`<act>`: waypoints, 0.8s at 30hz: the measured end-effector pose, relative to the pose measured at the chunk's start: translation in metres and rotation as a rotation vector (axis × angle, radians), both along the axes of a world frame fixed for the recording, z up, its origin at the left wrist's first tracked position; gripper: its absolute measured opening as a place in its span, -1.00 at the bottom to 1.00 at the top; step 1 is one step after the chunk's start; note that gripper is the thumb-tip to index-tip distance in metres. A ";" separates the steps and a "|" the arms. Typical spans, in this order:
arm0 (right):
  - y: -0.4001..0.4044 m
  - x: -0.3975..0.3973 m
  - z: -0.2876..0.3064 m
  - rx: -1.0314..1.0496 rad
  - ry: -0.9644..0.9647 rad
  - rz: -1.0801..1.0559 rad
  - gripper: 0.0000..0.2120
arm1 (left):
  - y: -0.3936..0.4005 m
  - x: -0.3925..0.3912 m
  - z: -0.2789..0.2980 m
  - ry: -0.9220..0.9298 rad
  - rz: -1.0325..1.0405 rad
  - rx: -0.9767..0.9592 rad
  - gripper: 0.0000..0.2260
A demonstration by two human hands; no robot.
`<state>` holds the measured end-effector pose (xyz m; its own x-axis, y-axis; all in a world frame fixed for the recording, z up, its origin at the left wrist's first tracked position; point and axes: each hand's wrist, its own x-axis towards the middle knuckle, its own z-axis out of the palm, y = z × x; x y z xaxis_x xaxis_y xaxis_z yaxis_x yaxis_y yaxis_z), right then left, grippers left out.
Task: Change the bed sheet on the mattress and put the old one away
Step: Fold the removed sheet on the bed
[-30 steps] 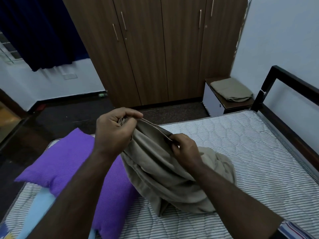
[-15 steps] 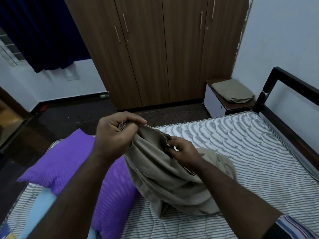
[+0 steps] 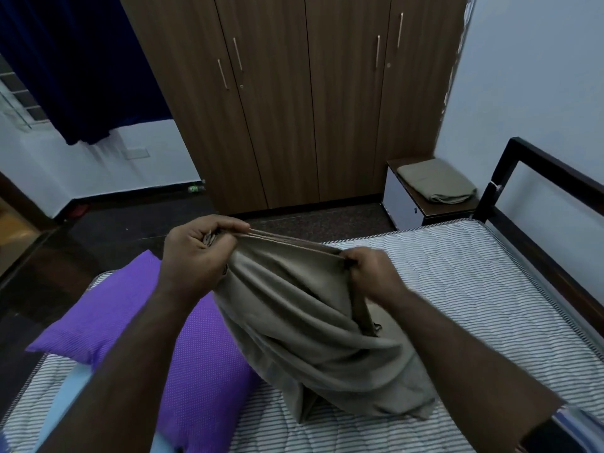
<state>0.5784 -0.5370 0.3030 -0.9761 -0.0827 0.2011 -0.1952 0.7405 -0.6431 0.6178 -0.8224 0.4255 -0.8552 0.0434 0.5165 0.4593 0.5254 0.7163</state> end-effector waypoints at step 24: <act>0.098 -0.005 0.292 0.455 0.619 -0.320 -0.66 | 0.077 -0.120 0.140 0.034 0.101 -0.269 -0.82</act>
<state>0.5729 -0.4394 0.5954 -0.6902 -0.0226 0.7233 -0.1510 0.9820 -0.1134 0.4975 -0.7458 0.5651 -0.8445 0.0979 0.5265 0.4161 0.7389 0.5300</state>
